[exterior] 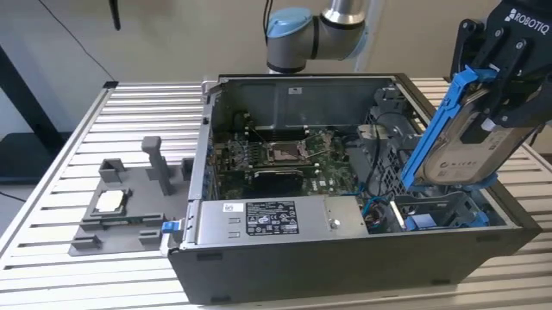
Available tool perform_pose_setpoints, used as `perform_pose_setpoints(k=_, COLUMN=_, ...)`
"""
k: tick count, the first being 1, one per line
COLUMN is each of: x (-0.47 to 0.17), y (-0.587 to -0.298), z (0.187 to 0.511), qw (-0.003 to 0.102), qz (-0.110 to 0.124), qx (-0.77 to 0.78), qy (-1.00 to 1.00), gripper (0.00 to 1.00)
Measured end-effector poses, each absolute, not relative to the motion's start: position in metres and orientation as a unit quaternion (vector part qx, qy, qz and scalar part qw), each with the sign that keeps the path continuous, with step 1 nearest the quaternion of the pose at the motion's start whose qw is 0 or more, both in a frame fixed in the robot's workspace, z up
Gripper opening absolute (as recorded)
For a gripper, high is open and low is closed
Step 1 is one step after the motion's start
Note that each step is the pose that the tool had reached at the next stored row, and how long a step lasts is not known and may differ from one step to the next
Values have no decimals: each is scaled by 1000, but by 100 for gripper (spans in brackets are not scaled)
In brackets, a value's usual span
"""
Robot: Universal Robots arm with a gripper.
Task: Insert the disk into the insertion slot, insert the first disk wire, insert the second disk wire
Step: 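Insert the disk into the insertion slot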
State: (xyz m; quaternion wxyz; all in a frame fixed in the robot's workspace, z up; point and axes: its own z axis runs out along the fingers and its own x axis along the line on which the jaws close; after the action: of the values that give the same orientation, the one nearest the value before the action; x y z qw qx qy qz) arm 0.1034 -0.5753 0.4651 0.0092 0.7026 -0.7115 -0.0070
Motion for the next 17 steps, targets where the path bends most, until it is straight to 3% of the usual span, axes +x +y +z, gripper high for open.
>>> perform_pose_setpoints(k=17, x=108, y=-575, z=448, qw=9, qz=-7, qx=707, qy=-707, gripper=33)
